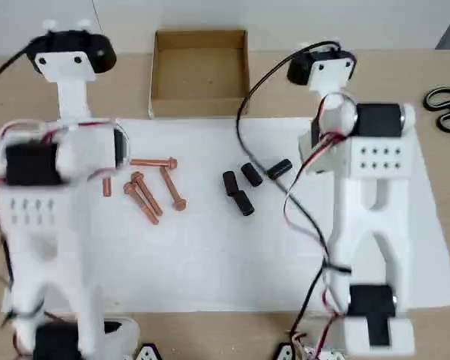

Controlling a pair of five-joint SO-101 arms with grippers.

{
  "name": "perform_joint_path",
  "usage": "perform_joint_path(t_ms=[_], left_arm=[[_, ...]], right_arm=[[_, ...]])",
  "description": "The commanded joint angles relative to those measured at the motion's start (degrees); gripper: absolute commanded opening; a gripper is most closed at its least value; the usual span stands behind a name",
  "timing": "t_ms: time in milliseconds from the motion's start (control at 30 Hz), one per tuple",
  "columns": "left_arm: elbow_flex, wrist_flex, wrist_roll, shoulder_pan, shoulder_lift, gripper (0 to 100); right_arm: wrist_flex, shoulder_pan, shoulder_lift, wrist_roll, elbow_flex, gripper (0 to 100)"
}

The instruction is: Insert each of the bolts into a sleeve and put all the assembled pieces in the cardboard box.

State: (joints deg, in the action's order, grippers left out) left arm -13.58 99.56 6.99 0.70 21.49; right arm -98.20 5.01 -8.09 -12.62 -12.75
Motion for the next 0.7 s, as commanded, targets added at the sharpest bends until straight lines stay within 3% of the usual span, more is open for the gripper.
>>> perform_joint_path(t_ms=[0,133,300,667], left_arm=[[4.26,-3.52,0.53,-2.81,8.7,1],[16.31,-10.73,0.7,-2.64,14.95,1],[31.6,-21.54,5.19,-2.99,23.56,1],[59.82,-41.85,5.36,-3.08,45.1,1]], right_arm=[[-0.66,3.65,-9.89,-0.44,5.1,0.4],[0.66,6.99,-18.86,-0.44,9.58,0.4],[6.2,7.25,-28.26,-0.44,16.88,0.4],[20.88,7.34,-47.78,0.09,41.85,0.4]])
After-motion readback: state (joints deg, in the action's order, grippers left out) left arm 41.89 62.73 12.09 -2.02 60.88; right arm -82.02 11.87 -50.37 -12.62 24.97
